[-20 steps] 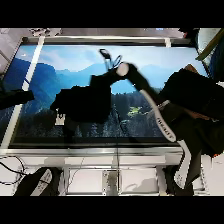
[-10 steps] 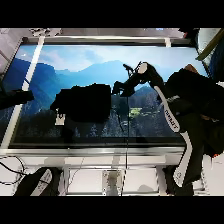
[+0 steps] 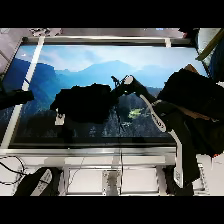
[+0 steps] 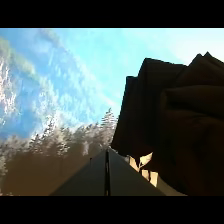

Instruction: Fold the clothes and pants, and hang the long-sleeved shirts on hangers.

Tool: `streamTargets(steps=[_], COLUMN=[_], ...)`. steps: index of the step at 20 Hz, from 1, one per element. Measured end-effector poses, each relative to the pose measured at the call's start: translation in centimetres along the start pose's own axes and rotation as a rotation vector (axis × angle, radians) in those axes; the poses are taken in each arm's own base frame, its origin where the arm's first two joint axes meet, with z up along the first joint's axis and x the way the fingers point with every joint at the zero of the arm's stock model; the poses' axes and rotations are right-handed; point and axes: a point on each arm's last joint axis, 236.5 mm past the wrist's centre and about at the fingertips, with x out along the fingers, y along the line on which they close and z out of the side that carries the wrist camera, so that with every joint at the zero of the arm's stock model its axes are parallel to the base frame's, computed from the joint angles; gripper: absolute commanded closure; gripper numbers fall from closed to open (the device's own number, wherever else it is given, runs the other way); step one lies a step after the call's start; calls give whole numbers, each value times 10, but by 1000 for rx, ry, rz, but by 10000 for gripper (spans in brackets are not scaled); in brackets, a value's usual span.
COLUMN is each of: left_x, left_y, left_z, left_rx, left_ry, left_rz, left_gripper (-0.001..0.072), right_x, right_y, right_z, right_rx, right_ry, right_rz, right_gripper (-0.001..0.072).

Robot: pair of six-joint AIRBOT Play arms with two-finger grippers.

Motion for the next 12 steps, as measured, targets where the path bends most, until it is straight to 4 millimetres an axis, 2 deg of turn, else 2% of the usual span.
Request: streamTargets(steps=[1, 3, 5, 7, 9, 11, 12], left_x=[0, 0, 0, 0, 0, 0, 0], left_y=[0, 0, 0, 0, 0, 0, 0], left_z=[0, 0, 0, 0, 0, 0, 0], left_rx=[0, 0, 0, 0, 0, 0, 0], left_ry=[0, 0, 0, 0, 0, 0, 0], left_rz=[0, 0, 0, 0, 0, 0, 0], left_gripper=[691, 691, 691, 691, 691, 690, 691], right_x=[4, 2, -10, -40, -77, -132, -163], right_y=[9, 41, 62, 85, 91, 94, 88], right_z=[0, 6, 13, 27, 40, 58, 66], right_rx=[-17, -67, -119, -158, -180, -191, -190], right_ry=[-6, -36, -60, -115, -164, -242, -280], right_rz=[20, 88, 122, 165, 175, 193, 186], right_gripper=[690, 706, 707, 706, 707, 707, 707])
